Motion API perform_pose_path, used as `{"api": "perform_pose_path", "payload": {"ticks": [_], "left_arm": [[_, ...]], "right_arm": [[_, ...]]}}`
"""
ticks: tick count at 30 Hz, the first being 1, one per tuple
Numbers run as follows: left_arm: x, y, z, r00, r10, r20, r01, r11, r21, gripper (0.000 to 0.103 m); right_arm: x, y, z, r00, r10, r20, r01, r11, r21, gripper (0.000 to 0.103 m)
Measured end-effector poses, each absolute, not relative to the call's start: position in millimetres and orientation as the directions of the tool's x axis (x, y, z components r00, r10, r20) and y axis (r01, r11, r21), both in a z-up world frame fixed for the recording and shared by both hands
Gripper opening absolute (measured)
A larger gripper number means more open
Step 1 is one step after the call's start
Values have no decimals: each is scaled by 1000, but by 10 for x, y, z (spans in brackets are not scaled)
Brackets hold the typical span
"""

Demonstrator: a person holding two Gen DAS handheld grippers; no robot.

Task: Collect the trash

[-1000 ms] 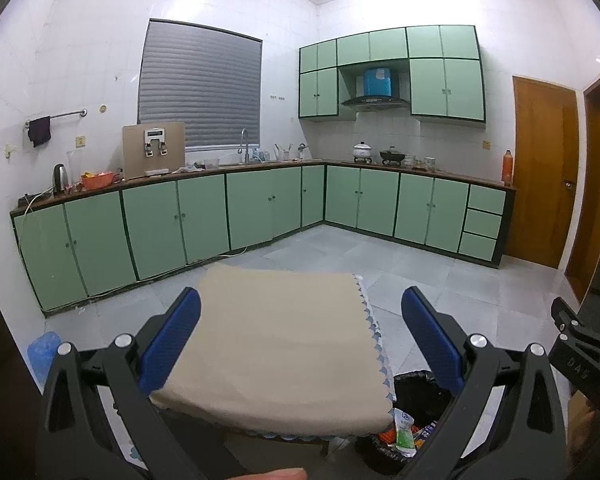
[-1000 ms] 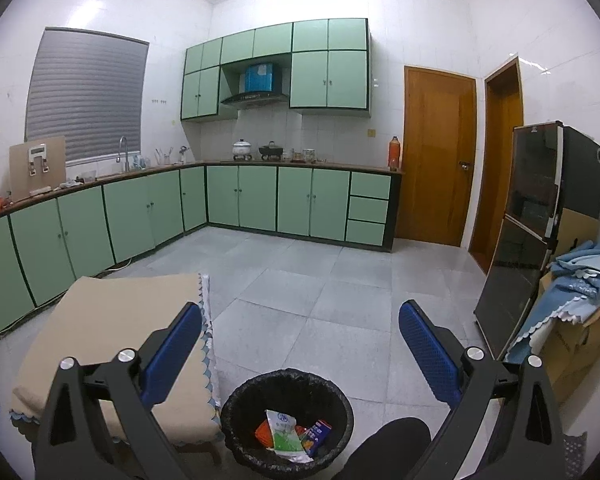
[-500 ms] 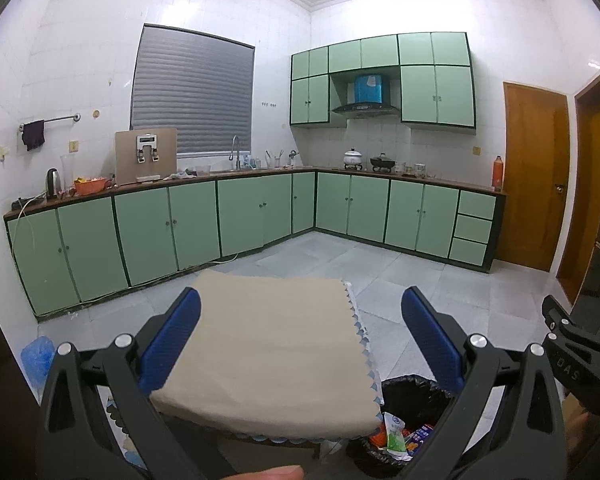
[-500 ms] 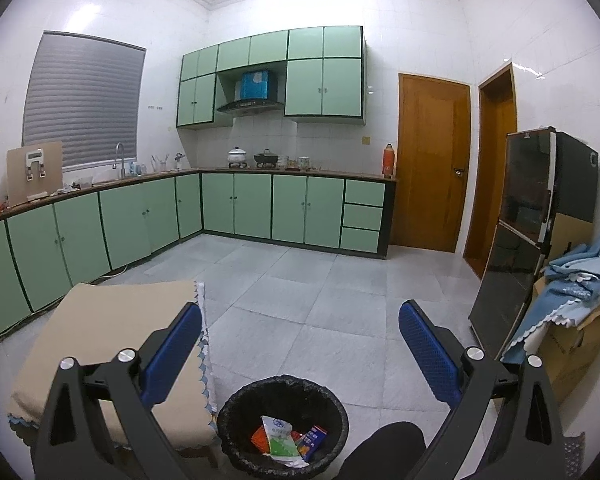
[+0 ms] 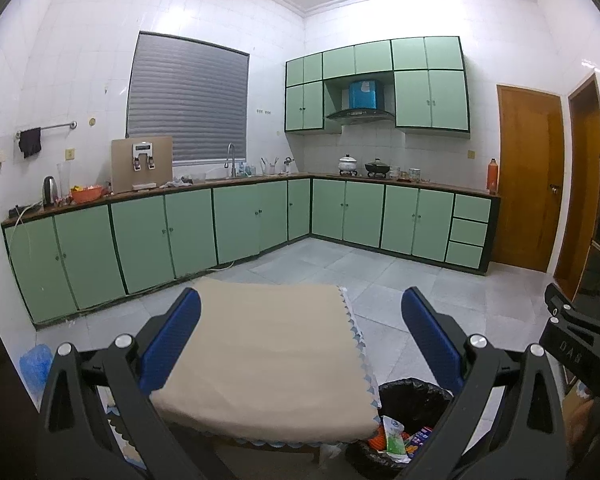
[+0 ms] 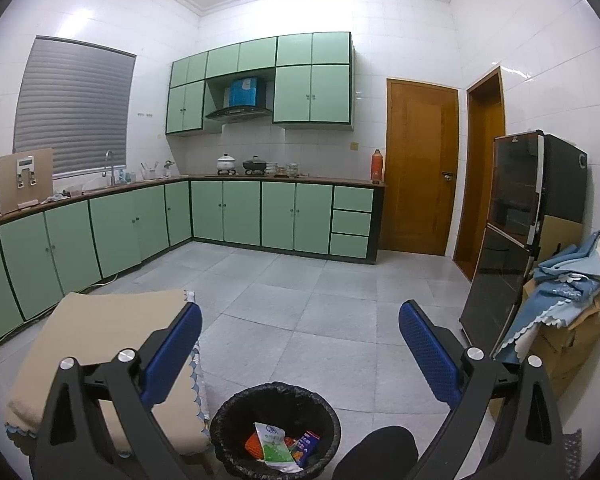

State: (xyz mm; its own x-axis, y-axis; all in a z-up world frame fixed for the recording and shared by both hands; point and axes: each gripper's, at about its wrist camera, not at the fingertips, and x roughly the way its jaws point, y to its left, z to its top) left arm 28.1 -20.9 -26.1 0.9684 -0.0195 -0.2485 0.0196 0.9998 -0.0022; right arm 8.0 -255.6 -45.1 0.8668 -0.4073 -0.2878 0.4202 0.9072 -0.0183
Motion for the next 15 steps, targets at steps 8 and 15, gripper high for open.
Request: {"api": "perform_pose_path", "payload": {"ticks": [8,15], "left_arm": [[285,-200,-299,966,-33,-255,32,999,-8,97],[304,-182,-308,965,-34,-260,33,999,-10,97]], "right_arm": [[89,-2539,-455,865,-411,-289,424,906,-22,97],[93,-2542,-454,864,-416,-286,427,904,-24,97]]}}
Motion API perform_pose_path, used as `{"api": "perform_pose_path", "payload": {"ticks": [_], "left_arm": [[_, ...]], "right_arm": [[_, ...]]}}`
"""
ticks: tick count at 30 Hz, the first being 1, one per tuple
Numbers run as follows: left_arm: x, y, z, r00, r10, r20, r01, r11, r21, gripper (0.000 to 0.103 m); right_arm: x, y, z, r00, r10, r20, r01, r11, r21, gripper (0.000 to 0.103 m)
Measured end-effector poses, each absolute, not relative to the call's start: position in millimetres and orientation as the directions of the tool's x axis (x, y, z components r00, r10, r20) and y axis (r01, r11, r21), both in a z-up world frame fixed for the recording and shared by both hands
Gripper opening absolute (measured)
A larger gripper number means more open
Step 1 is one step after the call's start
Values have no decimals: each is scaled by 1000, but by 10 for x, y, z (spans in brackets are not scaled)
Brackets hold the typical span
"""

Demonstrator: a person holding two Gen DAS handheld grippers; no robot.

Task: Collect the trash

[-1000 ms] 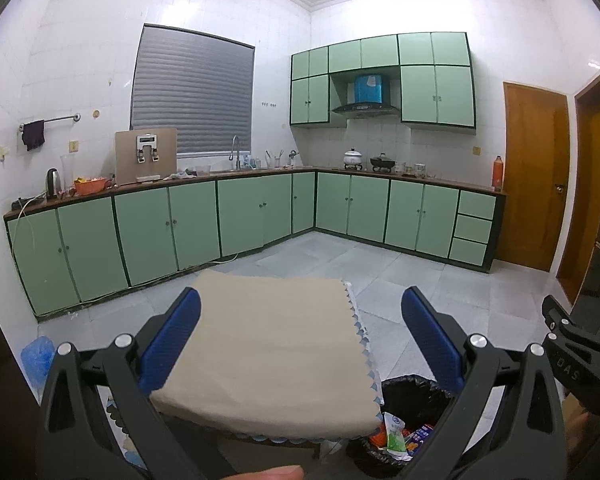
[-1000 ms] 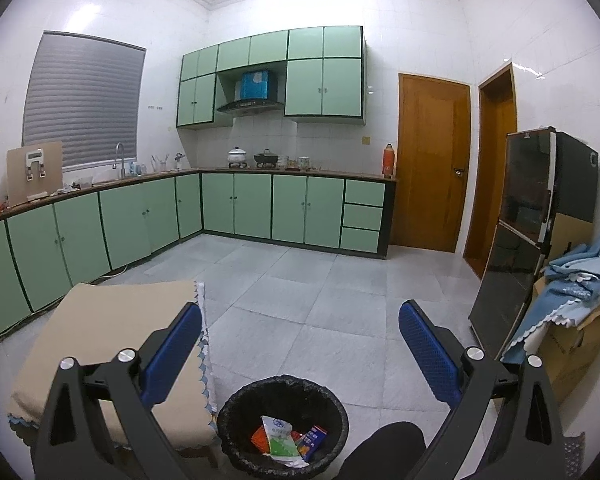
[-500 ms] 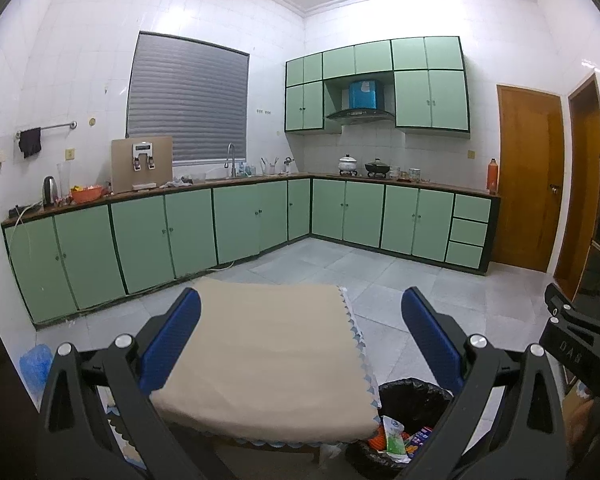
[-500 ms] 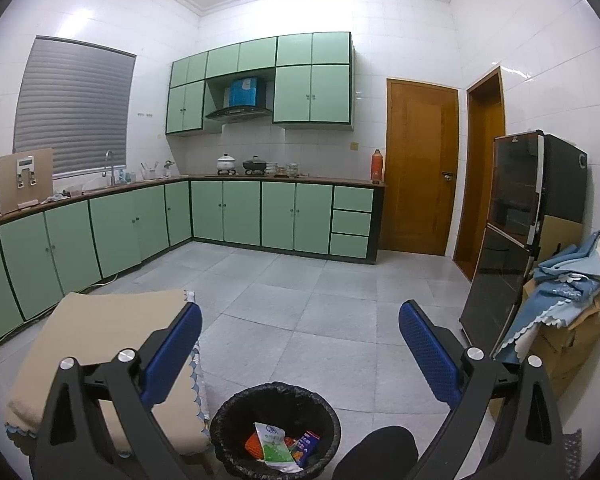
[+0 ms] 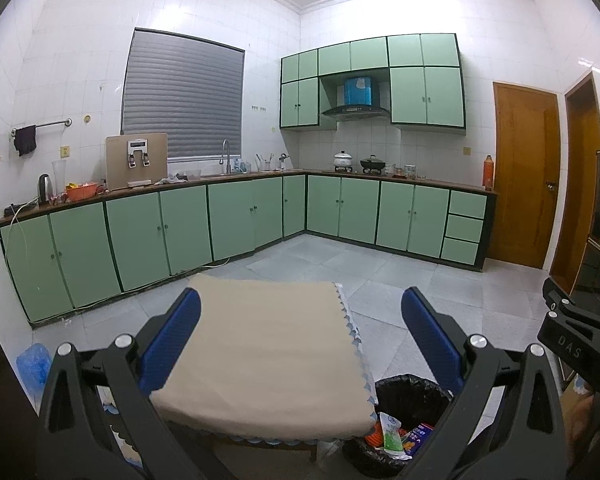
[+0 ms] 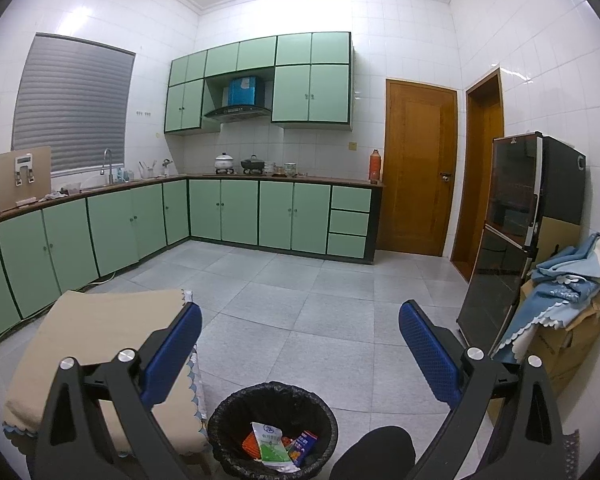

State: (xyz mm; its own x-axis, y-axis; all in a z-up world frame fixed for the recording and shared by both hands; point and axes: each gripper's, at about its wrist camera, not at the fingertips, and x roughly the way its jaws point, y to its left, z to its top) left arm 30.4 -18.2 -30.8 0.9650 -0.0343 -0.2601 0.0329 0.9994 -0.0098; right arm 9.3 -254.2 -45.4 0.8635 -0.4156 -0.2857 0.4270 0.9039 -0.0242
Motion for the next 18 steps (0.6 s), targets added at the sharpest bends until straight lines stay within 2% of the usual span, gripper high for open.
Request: {"api": "perform_pose_path", "payload": {"ticks": [18], "left_arm": [[323,-136,-311,962,-41,-270,39,999,-12,97]], "right_arm": [[106,-2567,-469,862,-414,-291,426,904,-25,97]]}}
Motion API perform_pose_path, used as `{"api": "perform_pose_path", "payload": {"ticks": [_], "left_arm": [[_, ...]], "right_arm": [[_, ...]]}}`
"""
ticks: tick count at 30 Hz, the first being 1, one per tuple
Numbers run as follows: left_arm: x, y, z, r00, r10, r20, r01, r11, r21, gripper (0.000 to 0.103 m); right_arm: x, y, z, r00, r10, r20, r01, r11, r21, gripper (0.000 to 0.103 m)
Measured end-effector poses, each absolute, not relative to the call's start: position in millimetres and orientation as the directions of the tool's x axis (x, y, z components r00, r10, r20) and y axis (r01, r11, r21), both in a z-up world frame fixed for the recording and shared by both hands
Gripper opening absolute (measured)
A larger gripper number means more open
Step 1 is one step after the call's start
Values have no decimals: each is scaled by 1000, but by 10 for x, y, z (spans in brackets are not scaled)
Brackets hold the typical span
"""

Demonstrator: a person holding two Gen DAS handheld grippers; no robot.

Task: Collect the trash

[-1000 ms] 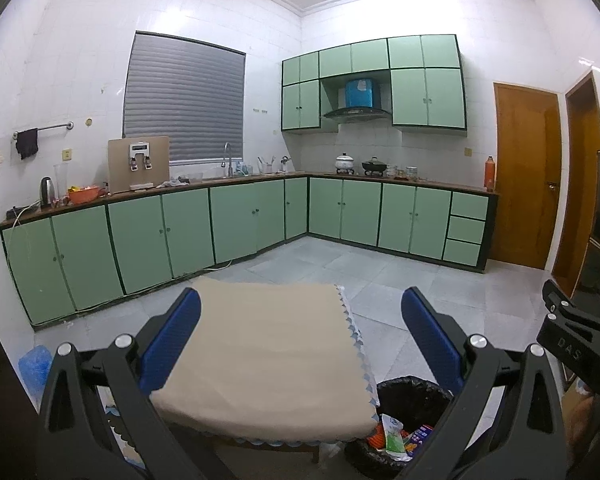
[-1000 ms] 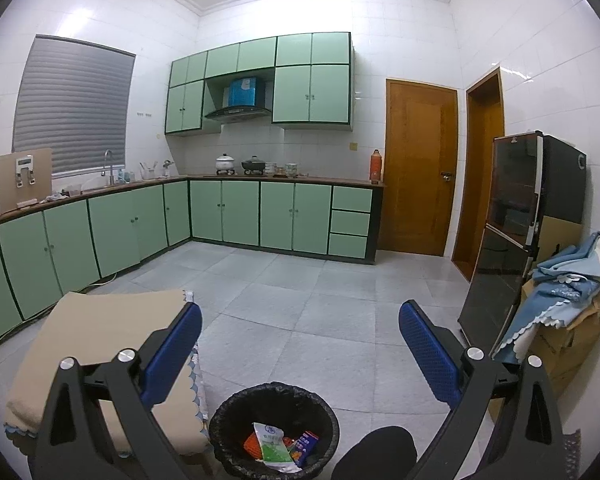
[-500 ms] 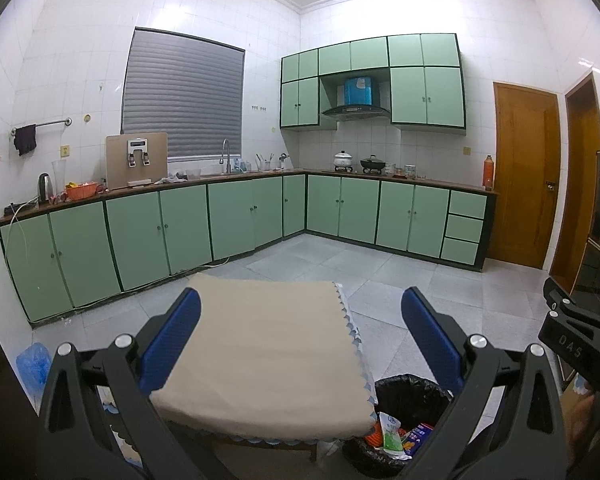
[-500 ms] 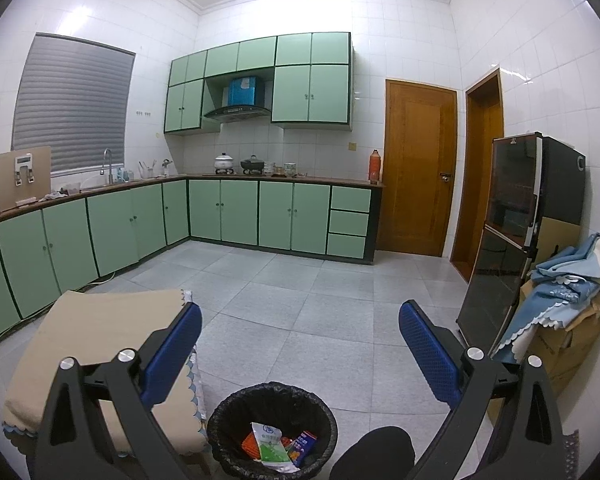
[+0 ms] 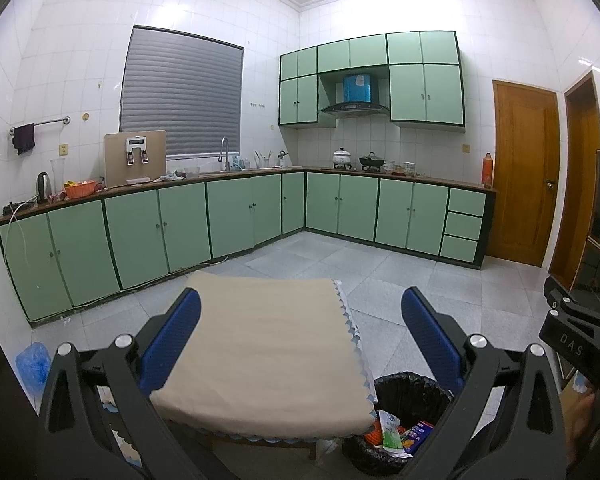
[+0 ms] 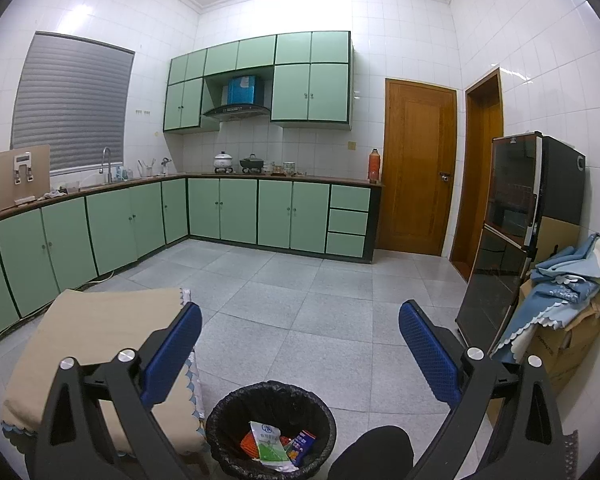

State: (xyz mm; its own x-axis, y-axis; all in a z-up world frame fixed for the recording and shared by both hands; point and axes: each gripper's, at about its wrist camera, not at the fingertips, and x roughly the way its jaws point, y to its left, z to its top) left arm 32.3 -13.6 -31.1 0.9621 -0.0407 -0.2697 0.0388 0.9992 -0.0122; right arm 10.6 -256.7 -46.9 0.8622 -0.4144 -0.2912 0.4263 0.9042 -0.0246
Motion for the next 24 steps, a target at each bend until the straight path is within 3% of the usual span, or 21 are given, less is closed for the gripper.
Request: {"api": "perform_pose_path", "payload": {"ticks": [24], "left_arm": [[358,-130,-310,963,-39,-268,37,999,-9,97]], "right_arm": [[92,-2621,-479,861,-419,-287,429,903,-32,97]]}}
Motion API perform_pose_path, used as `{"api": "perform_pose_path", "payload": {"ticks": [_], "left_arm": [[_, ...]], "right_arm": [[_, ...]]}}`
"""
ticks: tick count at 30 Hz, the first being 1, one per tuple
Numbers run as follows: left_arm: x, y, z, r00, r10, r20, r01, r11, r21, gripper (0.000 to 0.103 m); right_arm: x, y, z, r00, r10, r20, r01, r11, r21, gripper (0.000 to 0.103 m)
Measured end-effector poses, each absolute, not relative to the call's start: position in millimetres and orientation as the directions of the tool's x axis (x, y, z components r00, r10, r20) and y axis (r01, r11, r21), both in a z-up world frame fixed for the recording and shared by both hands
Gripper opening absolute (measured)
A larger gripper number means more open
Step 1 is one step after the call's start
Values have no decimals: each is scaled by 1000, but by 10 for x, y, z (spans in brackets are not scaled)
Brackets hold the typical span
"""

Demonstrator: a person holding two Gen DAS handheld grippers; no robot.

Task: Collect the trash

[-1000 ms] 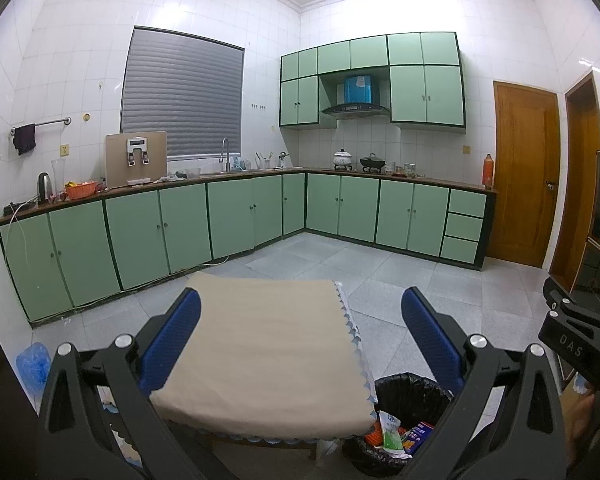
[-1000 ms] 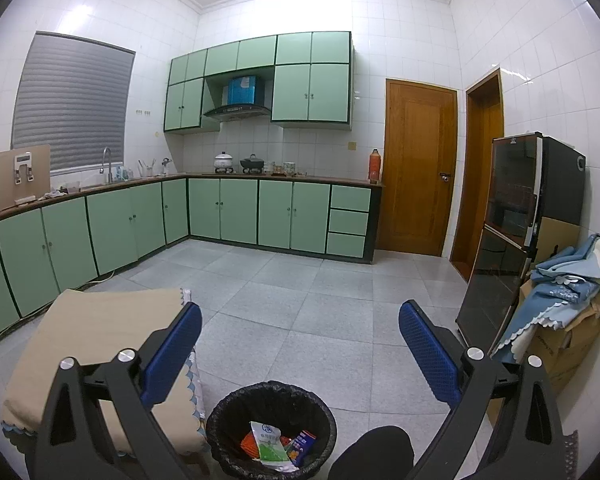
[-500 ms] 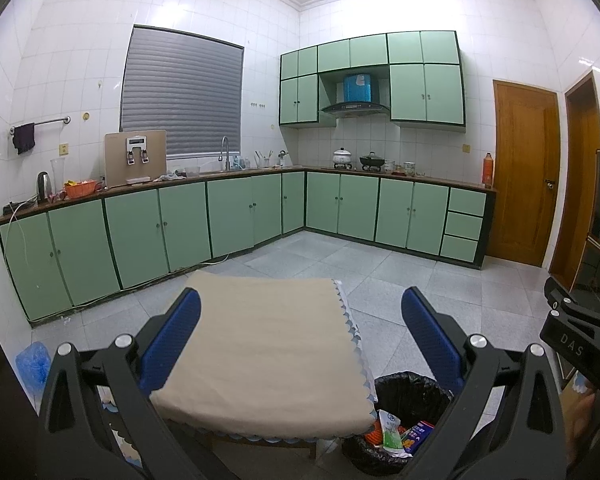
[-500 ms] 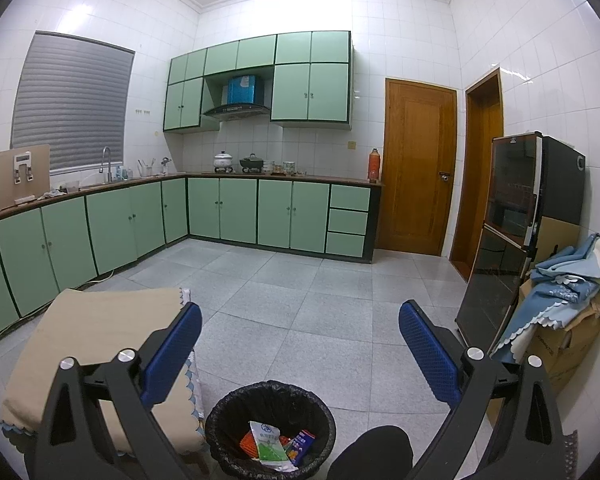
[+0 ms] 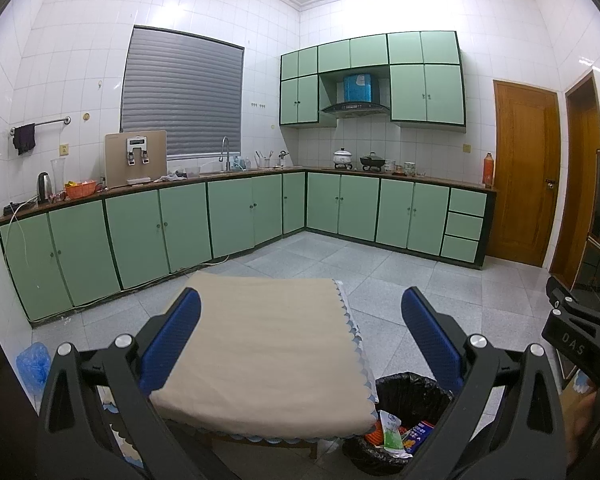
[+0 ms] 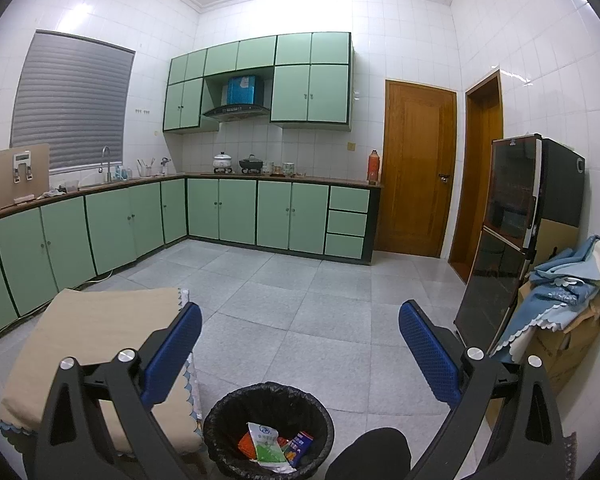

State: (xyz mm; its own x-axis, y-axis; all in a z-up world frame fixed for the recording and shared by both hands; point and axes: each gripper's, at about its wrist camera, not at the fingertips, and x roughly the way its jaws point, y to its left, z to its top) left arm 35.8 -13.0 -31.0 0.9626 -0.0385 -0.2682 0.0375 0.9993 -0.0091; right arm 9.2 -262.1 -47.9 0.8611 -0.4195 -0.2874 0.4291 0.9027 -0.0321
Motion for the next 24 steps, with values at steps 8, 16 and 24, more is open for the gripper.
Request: {"api": "perform_pose_path", "payload": {"ticks": [8,16,24], "left_arm": [[364,-126,-315,962,-38,-269,36,999,-10,97],[363,-129,-313,962,-37,-269,36,999,-9,97],[371,-119,-317,962,-37,-271,36,999,-10,97]], "right_arm": [[96,-2638,-460,862,-419,-285,428,903,-34,97],[97,-2654,-444,863,-420,-283,428,903,-35,97],[103,-2675,-427,863,-419,-282,427,904,-36,97]]}}
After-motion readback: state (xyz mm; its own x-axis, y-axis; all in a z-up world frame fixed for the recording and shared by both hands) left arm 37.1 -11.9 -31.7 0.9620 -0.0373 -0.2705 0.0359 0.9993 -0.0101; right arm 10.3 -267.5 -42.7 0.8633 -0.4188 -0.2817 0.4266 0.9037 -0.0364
